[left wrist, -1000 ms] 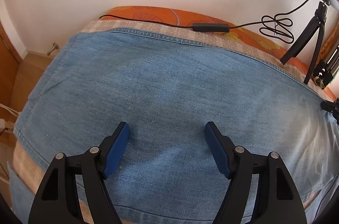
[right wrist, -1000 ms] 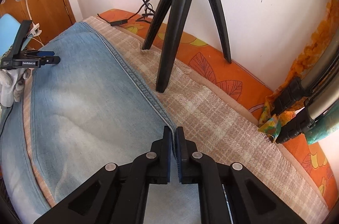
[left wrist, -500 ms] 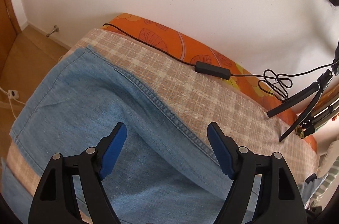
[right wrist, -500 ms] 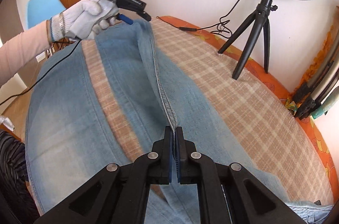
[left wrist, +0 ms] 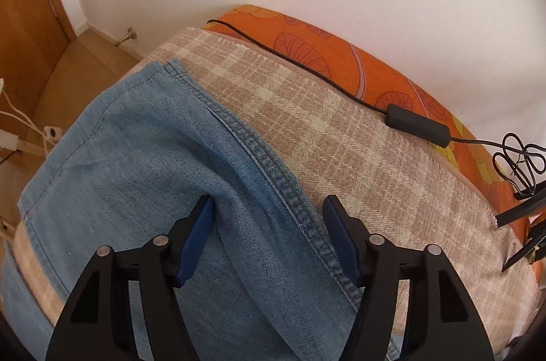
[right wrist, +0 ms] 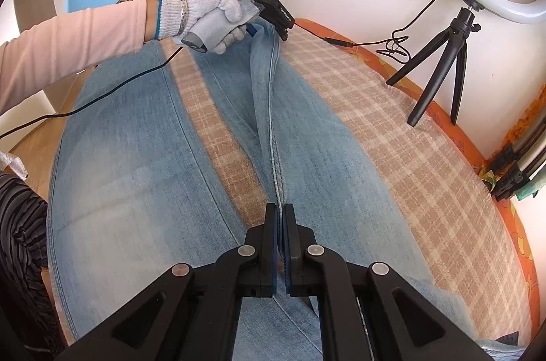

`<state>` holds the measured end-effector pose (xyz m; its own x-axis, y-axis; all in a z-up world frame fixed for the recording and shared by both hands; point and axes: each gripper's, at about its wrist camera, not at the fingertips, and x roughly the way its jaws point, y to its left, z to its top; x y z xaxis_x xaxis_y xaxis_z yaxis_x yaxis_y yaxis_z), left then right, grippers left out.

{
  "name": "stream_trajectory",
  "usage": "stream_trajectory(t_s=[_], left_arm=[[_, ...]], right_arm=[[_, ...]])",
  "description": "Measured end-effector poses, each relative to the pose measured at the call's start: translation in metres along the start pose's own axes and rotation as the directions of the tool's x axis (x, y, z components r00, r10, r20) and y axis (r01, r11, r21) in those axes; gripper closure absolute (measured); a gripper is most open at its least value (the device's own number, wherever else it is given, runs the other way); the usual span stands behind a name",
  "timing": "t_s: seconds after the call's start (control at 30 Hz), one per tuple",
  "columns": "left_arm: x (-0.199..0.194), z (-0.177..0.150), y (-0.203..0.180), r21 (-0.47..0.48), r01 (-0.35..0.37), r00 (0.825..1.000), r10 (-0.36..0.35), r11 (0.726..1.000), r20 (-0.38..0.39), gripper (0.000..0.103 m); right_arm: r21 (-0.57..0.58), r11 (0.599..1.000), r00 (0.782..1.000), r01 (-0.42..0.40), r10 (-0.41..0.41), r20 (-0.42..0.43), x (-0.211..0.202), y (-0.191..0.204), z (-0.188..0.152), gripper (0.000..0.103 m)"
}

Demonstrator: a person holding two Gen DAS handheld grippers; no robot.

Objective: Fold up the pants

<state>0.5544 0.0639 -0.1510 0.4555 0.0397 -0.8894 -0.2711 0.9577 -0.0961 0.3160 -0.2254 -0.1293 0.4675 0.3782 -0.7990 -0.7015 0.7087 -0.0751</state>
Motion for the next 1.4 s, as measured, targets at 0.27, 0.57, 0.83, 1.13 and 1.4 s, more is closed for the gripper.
stream_trajectory(t_s=[0.27,0.57,0.83,1.13,1.4], left_arm=[[-0.024,-0.013,0.060,-0.121,0.143,0.988,-0.135,0.982,0.077,0.097],[-0.117,-0.035,0.097,-0.099,0.278,0.945,-0.254,0.955,0.204,0.098],[-0.184,-0.082,0.143,-0.072,0.344,0.907,-0.311,0.936,0.285,0.098],[-0.206,-0.171,0.196,-0.140,0.379,0.898,-0.327,0.915,0.294,0.098],[-0.191,-0.248,0.243,-0.249,0.385,0.911,-0.323,0.889,0.256,0.098]], right_arm=[[0.030,0.994,0.994,0.103,-0.104,0.031,-0.016,-0.007,0.008,0.103],[0.044,0.983,0.982,0.177,-0.179,0.060,-0.073,0.008,0.015,0.103],[0.008,0.986,0.984,0.169,-0.169,0.058,-0.124,0.066,-0.006,0.103],[-0.002,0.995,0.995,0.099,-0.099,-0.003,-0.140,0.123,-0.050,0.103],[-0.042,0.998,0.995,0.042,-0.046,-0.089,-0.126,0.164,-0.082,0.103]])
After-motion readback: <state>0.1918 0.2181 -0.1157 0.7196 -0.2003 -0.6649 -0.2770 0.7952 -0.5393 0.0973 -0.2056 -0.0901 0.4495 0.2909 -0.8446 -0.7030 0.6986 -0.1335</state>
